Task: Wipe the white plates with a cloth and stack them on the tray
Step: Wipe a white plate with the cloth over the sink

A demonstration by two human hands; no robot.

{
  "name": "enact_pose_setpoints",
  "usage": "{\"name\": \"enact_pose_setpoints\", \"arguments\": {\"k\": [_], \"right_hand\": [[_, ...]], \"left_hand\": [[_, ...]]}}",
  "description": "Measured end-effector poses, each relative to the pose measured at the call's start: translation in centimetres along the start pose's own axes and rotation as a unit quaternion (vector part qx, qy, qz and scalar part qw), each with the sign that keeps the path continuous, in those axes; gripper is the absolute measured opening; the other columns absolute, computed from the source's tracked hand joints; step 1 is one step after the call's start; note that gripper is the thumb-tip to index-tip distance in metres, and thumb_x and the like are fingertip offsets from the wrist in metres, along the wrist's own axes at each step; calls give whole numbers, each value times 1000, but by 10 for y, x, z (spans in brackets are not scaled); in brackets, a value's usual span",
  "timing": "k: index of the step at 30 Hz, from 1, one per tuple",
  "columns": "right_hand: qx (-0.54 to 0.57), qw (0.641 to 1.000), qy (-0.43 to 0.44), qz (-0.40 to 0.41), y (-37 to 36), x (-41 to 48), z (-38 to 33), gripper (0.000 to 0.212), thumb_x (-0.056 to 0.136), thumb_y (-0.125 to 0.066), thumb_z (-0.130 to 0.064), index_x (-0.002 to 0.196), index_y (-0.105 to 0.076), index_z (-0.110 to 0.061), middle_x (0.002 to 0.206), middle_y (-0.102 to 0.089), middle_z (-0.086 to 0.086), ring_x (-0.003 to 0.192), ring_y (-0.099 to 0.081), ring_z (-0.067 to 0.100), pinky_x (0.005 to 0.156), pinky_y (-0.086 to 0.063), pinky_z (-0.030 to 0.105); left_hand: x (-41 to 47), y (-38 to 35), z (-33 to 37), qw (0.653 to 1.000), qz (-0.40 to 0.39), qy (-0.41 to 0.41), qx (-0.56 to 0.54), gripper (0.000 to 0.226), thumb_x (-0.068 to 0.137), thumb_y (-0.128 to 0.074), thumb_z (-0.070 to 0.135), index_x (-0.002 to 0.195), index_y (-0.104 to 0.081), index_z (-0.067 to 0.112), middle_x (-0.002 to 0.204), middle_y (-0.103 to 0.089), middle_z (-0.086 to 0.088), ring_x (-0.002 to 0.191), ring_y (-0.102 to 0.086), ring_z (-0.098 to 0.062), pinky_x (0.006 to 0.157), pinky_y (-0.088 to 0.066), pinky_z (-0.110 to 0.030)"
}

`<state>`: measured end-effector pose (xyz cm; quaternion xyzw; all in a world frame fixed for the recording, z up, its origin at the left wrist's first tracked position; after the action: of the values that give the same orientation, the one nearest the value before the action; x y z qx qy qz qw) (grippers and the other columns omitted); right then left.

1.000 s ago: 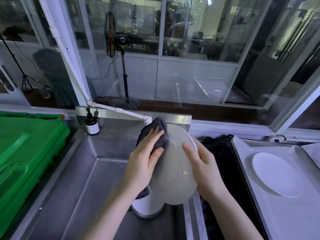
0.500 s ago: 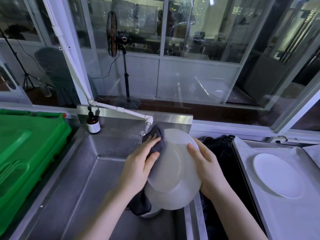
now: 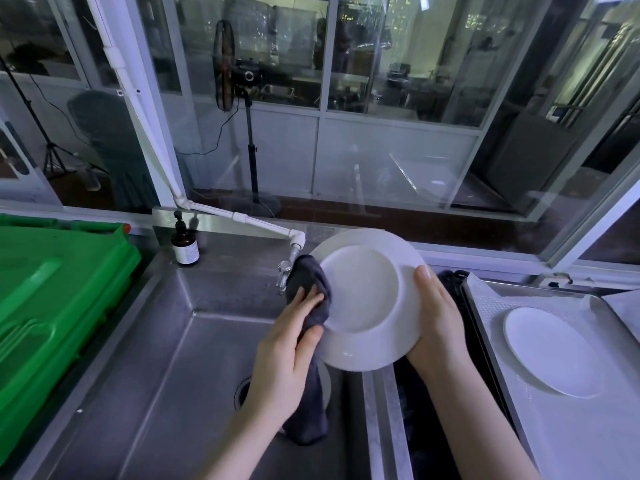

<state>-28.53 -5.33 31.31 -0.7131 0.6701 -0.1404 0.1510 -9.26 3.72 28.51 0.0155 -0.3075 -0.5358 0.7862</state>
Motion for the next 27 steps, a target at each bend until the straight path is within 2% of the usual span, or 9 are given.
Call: {"name": "enact_pose_setpoints", "arguments": {"k": [4,9,12,14,16,19,21,24,27], "right_hand": [[-5,1000,2,8,0,-4,6,39,95,-55,-41,123,-71,-19,121,-72,13,113,-68,34,84,-57,39],[46,997,19,51,3,2,-3,46,96,-54,-42,130,-65,-14,131,-65,17,124,-59,40,105,-47,55],[84,987,-27,132,-2,0,4,43,95,-61,-41,122,-68,-9,117,-73,14,113,-67,37,100,-51,54],[104,972,-87,193,-6,-7,19,40,95,-63,-41,110,-69,-4,90,-78,10,85,-76,28,78,-60,43],[137,961,-146,189,-15,-12,30,45,96,-61,-42,106,-67,0,84,-78,12,73,-76,24,63,-58,33],[154,963,-159,152,-20,-14,27,52,97,-58,-43,120,-63,4,111,-73,22,99,-73,34,84,-58,45],[151,967,-126,163,-14,-11,16,46,97,-61,-39,120,-65,-1,121,-69,22,109,-67,40,96,-53,52],[155,969,-88,172,-10,-9,5,33,98,-60,-36,109,-68,-6,116,-71,18,95,-69,35,85,-55,47],[130,968,-123,173,-16,-12,17,39,96,-61,-41,107,-68,-4,106,-72,17,90,-71,33,87,-55,47]], "left_hand": [[19,3,-8,999,-21,39,-5,40,99,-53,19,133,-49,41,141,-55,11,130,-46,6,101,-33,-5],[-6,5,-6,997,53,57,10,36,100,-51,30,132,-46,46,131,-64,7,116,-59,-4,90,-38,-1],[-29,-17,22,998,38,-56,13,41,97,-54,25,138,-52,24,145,-53,3,134,-49,-11,109,-36,-19],[-34,-33,40,991,17,-132,27,40,98,-51,23,136,-54,11,146,-51,-2,139,-44,-17,116,-32,-36],[-29,-39,52,984,-3,-173,51,38,101,-47,25,134,-57,7,145,-53,1,140,-43,-16,116,-30,-42],[-22,-30,48,985,-4,-166,51,39,104,-43,29,135,-56,10,147,-50,5,140,-42,-13,117,-29,-40],[-21,-17,33,993,29,-113,34,37,101,-47,30,136,-54,17,150,-44,15,140,-41,-10,117,-29,-30],[-25,-12,22,996,42,-74,30,42,97,-53,24,139,-51,22,153,-39,19,140,-41,-13,113,-32,-21],[-23,-28,40,982,-23,-167,88,42,97,-52,22,138,-54,14,152,-45,3,143,-38,-17,117,-29,-37]]}}
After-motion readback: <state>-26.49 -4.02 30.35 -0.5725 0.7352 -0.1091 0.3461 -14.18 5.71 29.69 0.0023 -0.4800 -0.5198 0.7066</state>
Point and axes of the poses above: each hand's wrist, its own x-axis towards the middle knuckle, its own y-axis out of the back of the hand, z = x × y, the point moved 6 cm from there along x, towards the middle knuckle
